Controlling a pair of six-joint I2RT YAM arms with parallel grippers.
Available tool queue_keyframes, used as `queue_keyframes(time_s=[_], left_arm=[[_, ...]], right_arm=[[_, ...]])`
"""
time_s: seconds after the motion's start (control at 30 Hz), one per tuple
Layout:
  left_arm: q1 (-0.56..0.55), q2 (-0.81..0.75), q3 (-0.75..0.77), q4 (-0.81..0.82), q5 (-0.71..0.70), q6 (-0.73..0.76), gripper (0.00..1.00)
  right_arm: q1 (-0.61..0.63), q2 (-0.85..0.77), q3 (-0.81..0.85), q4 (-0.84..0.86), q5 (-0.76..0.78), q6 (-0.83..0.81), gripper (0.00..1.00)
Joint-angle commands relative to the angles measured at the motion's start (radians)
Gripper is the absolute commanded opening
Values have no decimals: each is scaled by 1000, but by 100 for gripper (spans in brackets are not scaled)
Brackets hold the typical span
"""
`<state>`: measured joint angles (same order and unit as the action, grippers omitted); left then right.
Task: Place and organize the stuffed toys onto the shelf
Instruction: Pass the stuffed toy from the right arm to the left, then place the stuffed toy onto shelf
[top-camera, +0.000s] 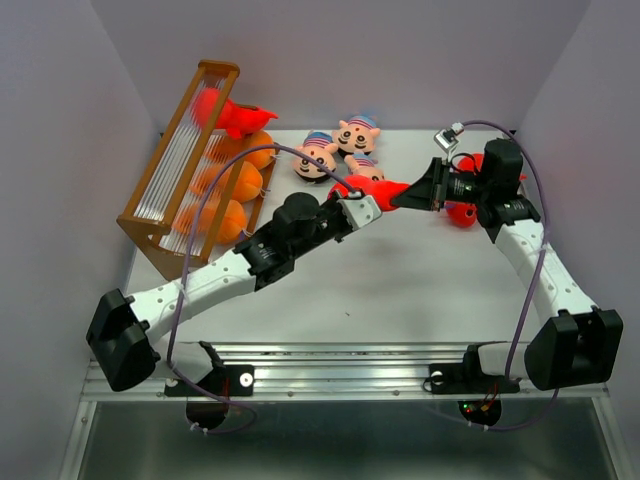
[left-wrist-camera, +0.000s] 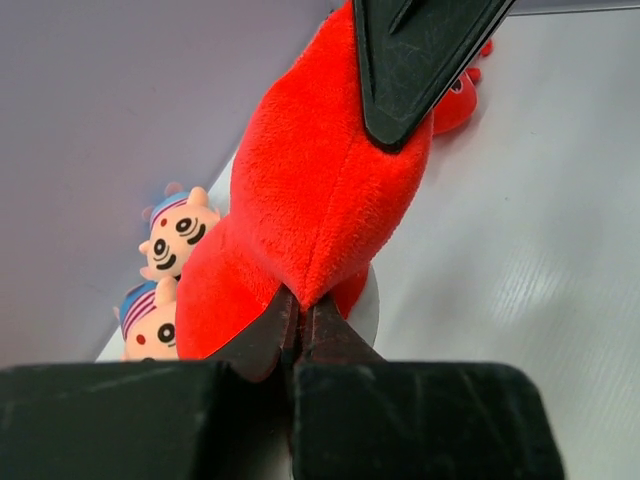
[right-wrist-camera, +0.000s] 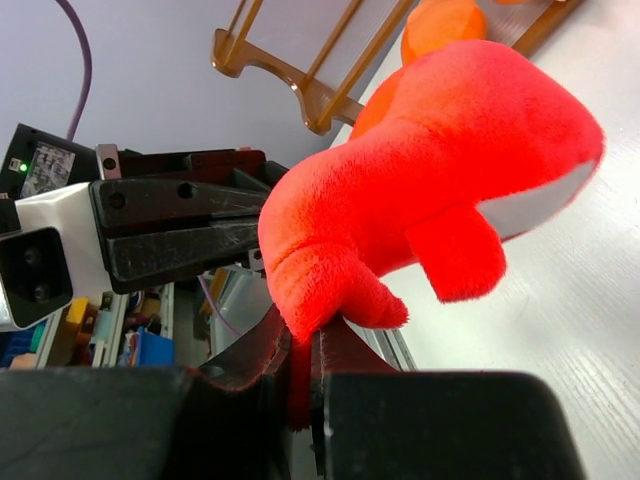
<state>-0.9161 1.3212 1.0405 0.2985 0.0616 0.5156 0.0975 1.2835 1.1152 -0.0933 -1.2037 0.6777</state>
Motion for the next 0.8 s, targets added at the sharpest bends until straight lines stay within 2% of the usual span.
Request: queue_keyframes(time_s=[0.0, 0.07, 0.1, 0.2, 0.27, 0.53, 0.77], left_arm=[[22, -97, 9, -13, -49, 55, 0], [23, -125, 12, -62, -87, 76, 0], [23, -131, 15, -79, -95, 86, 0], [25, -145, 30, -142, -134, 104, 0], [25, -148, 44, -180, -166, 119, 0], [25, -149, 65, -255, -295, 169, 0], [60, -116, 131, -340, -442, 245, 0]], right_arm=[[-21, -12, -8, 49, -25, -53, 4], [-21, -3, -14, 47, -20, -72, 12], [-21, 0, -15, 49, -19, -78, 23], [-30, 13, -15, 46, -19, -101, 40], [-30, 17, -14, 46, -23, -122, 48], [-50, 19, -25, 44, -20, -171, 69], [-70, 23, -98, 40, 6, -285, 74]])
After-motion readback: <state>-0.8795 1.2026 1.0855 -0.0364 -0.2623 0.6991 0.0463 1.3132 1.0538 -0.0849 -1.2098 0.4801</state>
